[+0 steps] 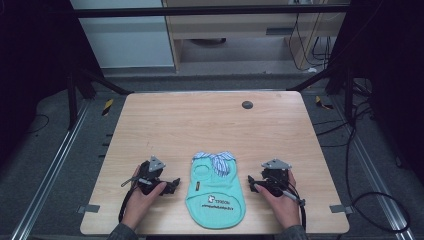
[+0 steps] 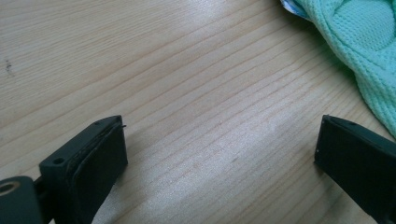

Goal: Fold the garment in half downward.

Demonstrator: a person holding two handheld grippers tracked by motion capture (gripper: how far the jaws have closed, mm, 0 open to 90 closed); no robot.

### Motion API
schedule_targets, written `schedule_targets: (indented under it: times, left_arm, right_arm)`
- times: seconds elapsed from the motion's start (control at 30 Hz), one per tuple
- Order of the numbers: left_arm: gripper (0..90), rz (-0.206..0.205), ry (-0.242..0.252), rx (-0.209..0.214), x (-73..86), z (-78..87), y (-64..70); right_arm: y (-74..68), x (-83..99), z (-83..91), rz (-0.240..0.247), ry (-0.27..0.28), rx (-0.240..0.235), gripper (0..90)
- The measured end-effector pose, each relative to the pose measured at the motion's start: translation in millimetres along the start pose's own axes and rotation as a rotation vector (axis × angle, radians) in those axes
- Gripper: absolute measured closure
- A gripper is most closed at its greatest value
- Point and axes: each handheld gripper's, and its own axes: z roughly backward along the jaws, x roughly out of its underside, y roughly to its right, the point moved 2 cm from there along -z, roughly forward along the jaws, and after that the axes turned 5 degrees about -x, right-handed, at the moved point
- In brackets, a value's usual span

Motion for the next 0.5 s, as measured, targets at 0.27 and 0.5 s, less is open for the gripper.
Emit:
schedule_targets:
  times: [0.27, 0.5]
  left_arm:
    - [1.4, 0.011, -0.002, -0.009, 0.5, 0.6, 1.0]
    - [0.6, 0.012, -0.005, 0.002, 0.2, 0.2, 0.7]
  right_arm:
    - [-1.0, 0.7, 0.3, 0.000, 0.001, 0.011, 9.9]
    - [-1.7, 0.9, 0.8, 0.006, 0.007, 0.007, 13.7]
